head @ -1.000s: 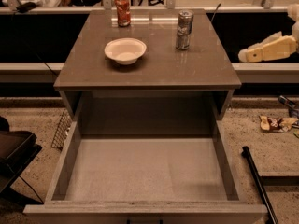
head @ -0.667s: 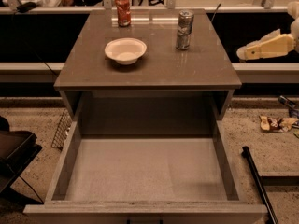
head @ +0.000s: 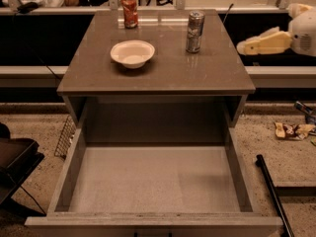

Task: Place redbull can into top drawer

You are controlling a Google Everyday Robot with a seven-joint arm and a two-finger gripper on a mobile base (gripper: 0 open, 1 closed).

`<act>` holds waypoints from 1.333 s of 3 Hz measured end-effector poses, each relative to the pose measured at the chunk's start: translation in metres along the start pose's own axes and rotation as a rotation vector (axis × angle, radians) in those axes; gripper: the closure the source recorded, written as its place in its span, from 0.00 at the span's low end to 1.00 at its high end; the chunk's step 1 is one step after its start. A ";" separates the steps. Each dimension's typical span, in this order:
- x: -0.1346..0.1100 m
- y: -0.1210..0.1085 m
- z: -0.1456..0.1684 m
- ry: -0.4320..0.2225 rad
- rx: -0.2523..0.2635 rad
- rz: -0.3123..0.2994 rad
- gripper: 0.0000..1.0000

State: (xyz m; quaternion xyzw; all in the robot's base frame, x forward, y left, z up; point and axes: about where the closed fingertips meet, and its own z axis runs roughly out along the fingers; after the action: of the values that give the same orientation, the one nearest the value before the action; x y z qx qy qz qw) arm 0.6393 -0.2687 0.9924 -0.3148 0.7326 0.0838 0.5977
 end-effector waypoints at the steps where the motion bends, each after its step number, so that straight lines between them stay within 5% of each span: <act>1: 0.005 -0.021 0.057 -0.076 0.025 0.098 0.00; 4: 0.023 -0.055 0.172 -0.189 0.039 0.271 0.00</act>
Offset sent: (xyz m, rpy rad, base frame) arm 0.1653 0.0131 -0.0501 0.3325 -0.0422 -0.1056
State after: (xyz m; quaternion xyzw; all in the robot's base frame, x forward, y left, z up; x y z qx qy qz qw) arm 0.8097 -0.2345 0.9384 -0.1923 0.7105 0.1788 0.6529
